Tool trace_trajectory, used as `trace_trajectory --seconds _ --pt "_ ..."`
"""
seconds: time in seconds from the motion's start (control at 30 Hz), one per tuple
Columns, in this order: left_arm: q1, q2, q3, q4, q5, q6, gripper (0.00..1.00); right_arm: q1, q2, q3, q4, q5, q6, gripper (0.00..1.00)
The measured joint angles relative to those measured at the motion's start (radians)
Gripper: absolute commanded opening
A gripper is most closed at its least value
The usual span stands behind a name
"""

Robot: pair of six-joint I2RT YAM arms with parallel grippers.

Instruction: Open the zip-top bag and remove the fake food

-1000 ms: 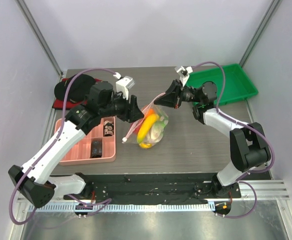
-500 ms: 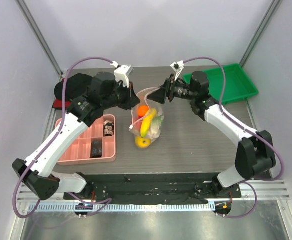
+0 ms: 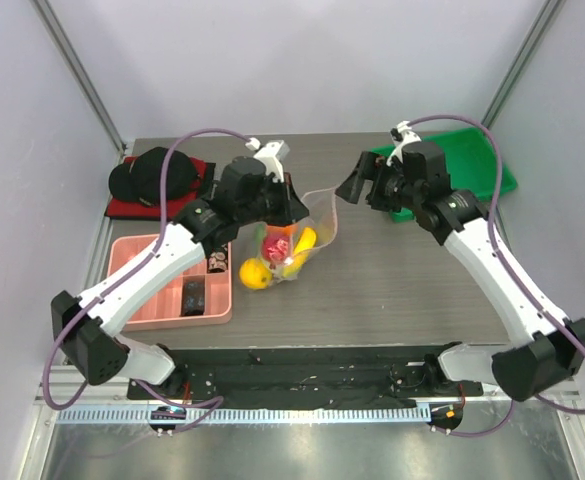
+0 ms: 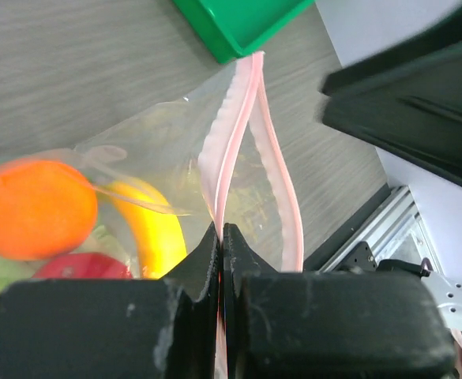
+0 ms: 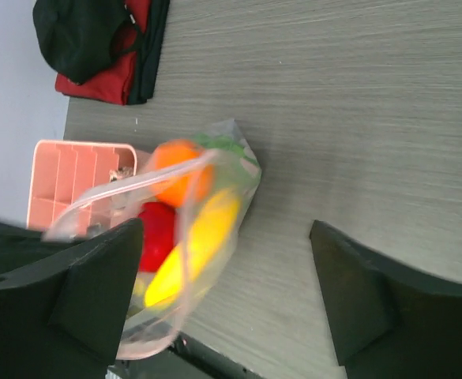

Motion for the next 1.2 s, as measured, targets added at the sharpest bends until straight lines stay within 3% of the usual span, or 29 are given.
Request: trace_trajectory --seconds 0.03,0.23,0.37,0.57,0.7,0.8,1.2 --pt "-0.010 0.010 -0.018 0.029 -0.002 -0.010 0.00 0.000 -0.031 -0.011 -0.008 0.000 0.018 0.22" --pt "-0.035 0.056 -0.100 0.156 -0.009 -0.071 0.00 0.033 -0.181 -0.099 0.002 -0.026 0.166 0.24" --pt "-0.045 0.065 -0.114 0.208 -0.020 -0.097 0.00 0.088 -0.136 -0.107 0.018 -0.034 0.211 0.23" --pt "-0.070 0.065 -0.114 0.279 -0.032 -0.109 0.00 0.125 -0.088 -0.256 0.054 -0.019 0.272 0.23" --pt "-0.082 0.065 -0.114 0.290 -0.032 -0.109 0.00 0.131 -0.061 -0.317 0.073 -0.019 0.294 0.34" --pt "-0.092 0.065 -0.114 0.291 -0.032 -0.109 0.00 0.131 -0.043 -0.344 0.091 -0.019 0.306 0.49" --pt "-0.149 0.127 -0.117 0.327 -0.034 -0.108 0.00 0.133 -0.042 -0.531 0.251 -0.035 0.386 0.66"
